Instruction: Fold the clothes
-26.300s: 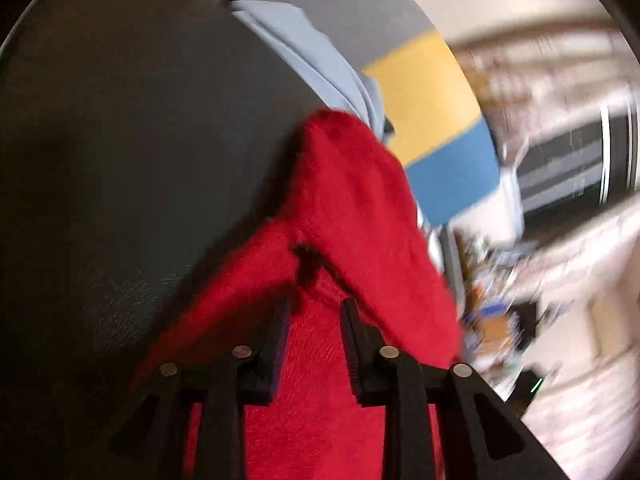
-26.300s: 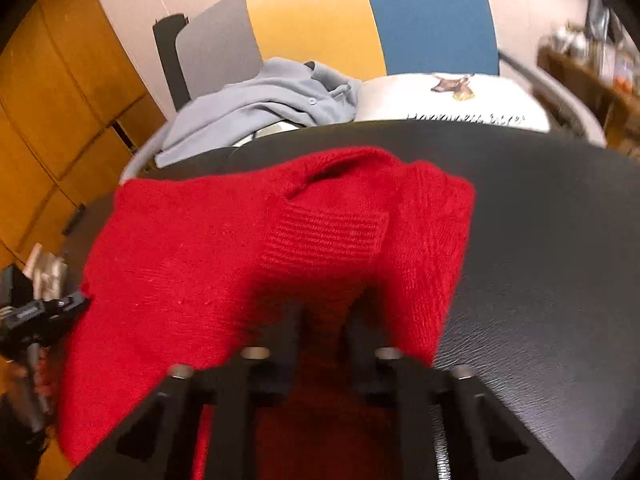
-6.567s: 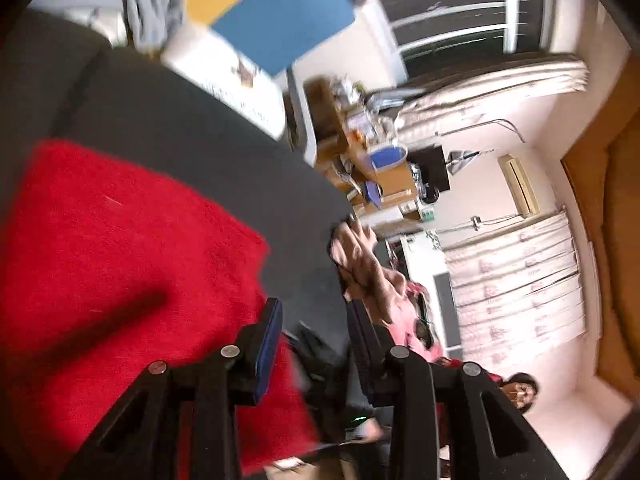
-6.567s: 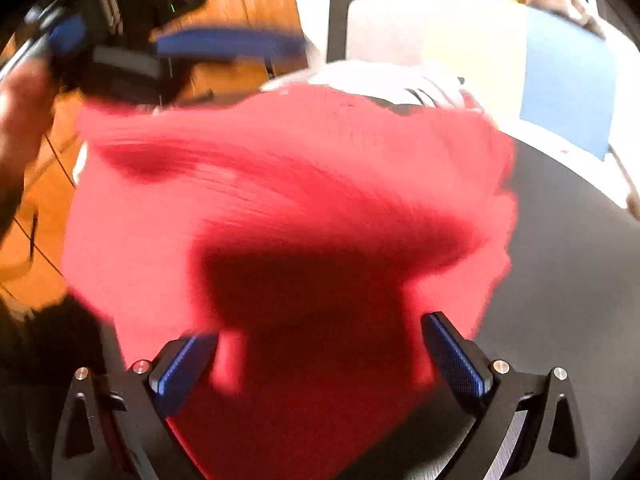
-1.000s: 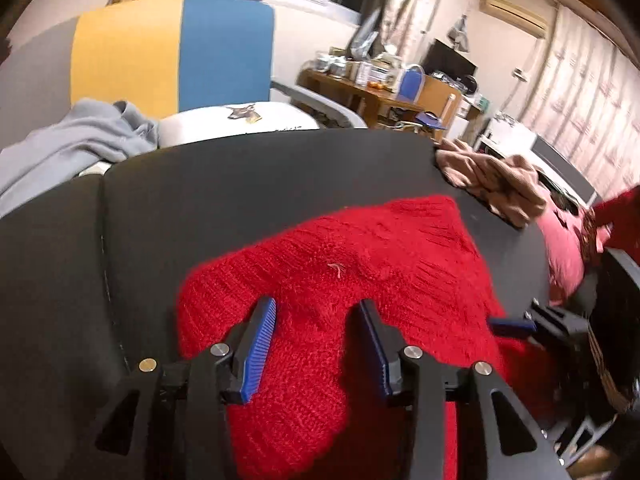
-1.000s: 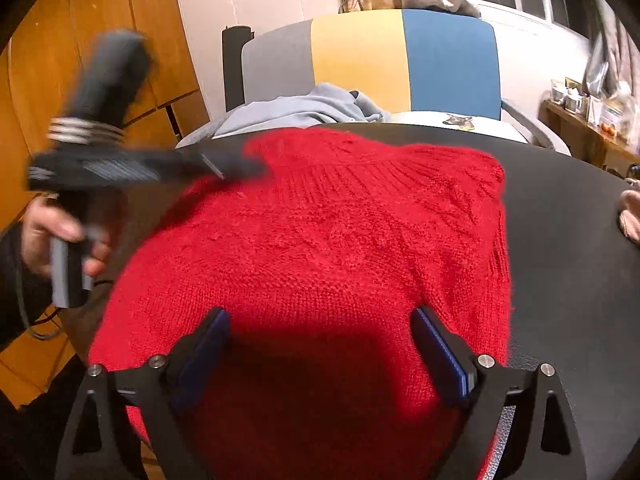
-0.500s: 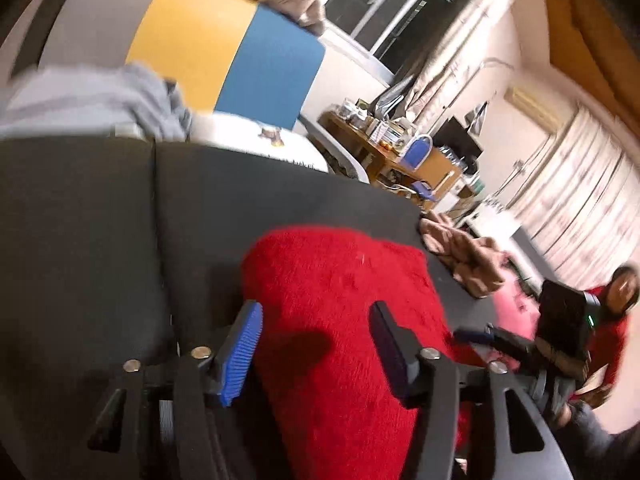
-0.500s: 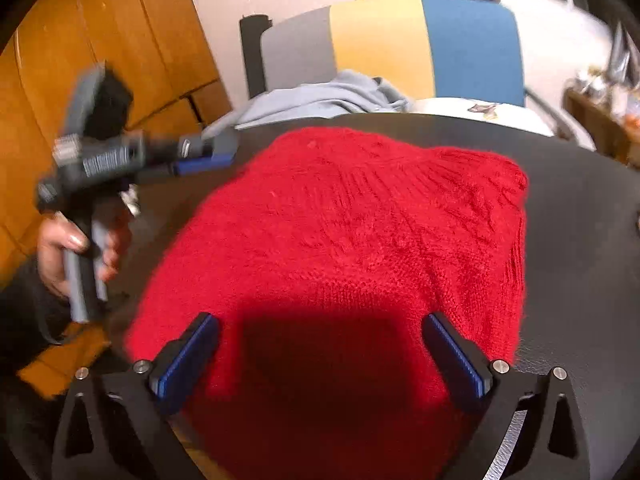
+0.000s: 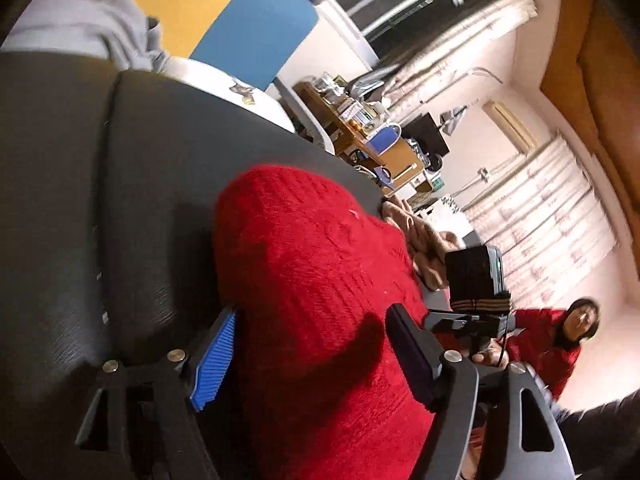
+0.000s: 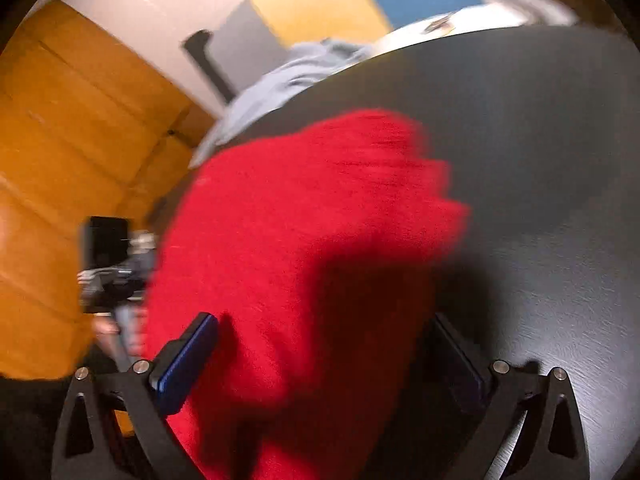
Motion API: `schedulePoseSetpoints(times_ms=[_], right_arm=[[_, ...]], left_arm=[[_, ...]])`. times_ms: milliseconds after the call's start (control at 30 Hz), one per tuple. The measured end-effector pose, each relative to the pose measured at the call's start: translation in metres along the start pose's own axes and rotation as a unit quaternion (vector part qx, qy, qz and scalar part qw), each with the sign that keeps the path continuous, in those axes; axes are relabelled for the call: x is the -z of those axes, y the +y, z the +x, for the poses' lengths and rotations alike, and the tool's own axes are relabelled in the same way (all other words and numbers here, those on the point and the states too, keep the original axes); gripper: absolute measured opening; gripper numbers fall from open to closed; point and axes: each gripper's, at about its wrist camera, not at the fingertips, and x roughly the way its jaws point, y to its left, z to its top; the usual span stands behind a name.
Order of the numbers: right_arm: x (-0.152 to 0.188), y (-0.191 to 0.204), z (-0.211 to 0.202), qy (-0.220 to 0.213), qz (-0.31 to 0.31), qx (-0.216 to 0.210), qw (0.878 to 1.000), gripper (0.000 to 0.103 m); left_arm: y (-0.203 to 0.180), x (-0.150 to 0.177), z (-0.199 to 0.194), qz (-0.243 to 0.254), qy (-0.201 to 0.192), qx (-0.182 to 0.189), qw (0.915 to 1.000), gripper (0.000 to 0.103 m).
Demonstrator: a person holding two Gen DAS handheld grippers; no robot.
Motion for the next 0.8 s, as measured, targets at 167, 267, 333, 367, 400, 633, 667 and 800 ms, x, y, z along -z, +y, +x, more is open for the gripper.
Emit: schedulePoseSetpoints(times_ms=[167, 267, 333, 367, 400, 633, 667, 800], right_arm=[[-0.007, 0.002, 0.021, -0.006, 0.015, -0.048, 0.999, 0.103], [0.010, 0.007, 0.017, -0.028, -0.046, -0.066, 0.996, 0.103], [0.015, 0.015, 0.021, -0.018, -0.075, -0.048, 0.996, 0.103], [0.015, 0.016, 0.022, -0.017, -0.068, -0.043, 0.997, 0.103], [0.012, 0.017, 0.024, -0.017, -0.048, -0.034, 0.998, 0.102], [0.018, 0.039, 0.036, -0.023, -0.017, -0.026, 0.999, 0.073], [0.021, 0.043, 0.040, -0.024, -0.011, -0.040, 0.999, 0.072], [0.017, 0.071, 0.074, -0.013, -0.002, -0.115, 0.993, 0.069]], left_arm=[[-0.001, 0.008, 0.016, -0.007, 0.026, -0.012, 0.9996, 0.093], [0.003, 0.010, 0.021, -0.028, 0.037, -0.003, 0.9989, 0.085], [0.006, 0.013, 0.022, -0.048, 0.046, -0.002, 0.9978, 0.056], [0.008, 0.015, 0.021, -0.056, 0.044, 0.002, 0.9974, 0.051], [0.006, 0.018, 0.015, -0.060, 0.035, 0.006, 0.9975, 0.043], [-0.021, 0.055, -0.058, -0.033, -0.030, -0.003, 0.9990, 0.037], [-0.025, 0.060, -0.071, -0.029, -0.041, -0.008, 0.9987, 0.037], [-0.035, 0.077, -0.145, -0.016, -0.103, -0.031, 0.9941, 0.037]])
